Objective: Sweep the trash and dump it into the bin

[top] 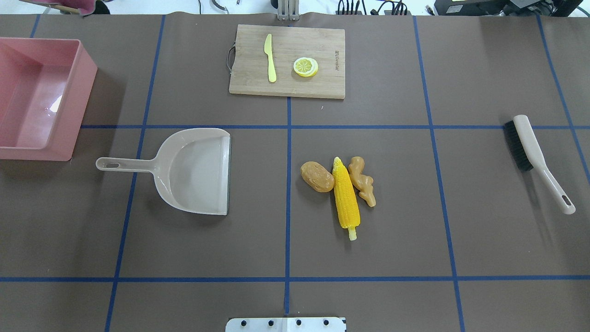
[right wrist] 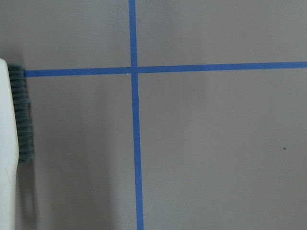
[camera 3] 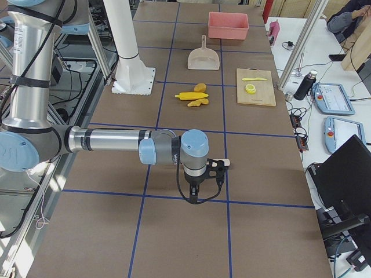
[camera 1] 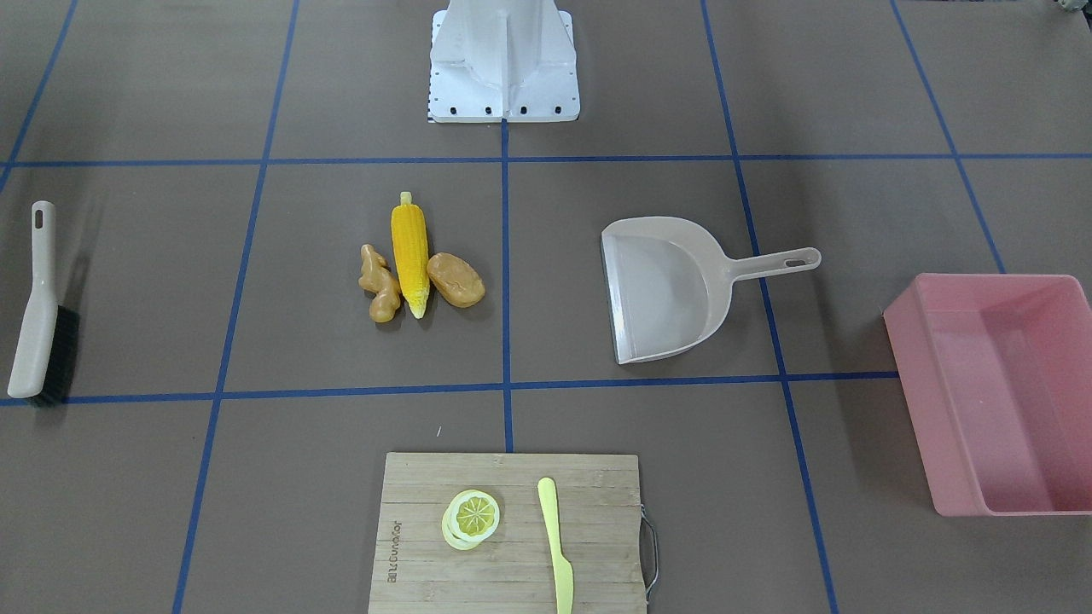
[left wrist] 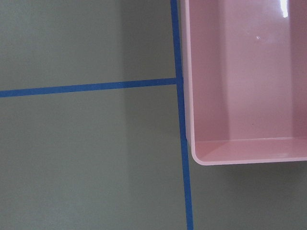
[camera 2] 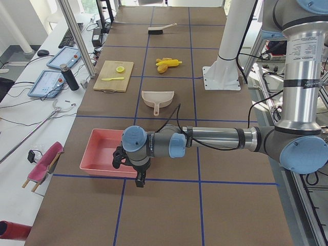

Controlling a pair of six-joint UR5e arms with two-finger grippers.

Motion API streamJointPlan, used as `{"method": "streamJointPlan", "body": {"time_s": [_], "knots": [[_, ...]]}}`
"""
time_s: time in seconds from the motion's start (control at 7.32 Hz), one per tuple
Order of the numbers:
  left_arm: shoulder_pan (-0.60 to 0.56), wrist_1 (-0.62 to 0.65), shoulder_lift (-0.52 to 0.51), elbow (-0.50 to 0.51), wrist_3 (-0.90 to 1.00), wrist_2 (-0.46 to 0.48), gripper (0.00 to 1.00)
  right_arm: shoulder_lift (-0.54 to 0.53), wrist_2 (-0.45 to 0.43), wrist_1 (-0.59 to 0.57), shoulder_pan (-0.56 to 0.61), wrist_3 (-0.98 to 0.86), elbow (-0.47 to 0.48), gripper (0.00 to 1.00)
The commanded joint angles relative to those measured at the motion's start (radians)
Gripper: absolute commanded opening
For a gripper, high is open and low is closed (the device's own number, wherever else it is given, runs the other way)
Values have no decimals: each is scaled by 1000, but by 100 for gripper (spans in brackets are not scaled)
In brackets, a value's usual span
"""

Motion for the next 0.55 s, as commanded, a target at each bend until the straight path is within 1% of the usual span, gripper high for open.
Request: {"method": "streamJointPlan", "body": {"time_s": [0.0,0.41], "knots": [[0,0,0,-2,0,0,98,-2,-6,-3,0,0,13,100],[0,0,0,1,-2,0,98,-11,5,4,0,2,10,100]]}}
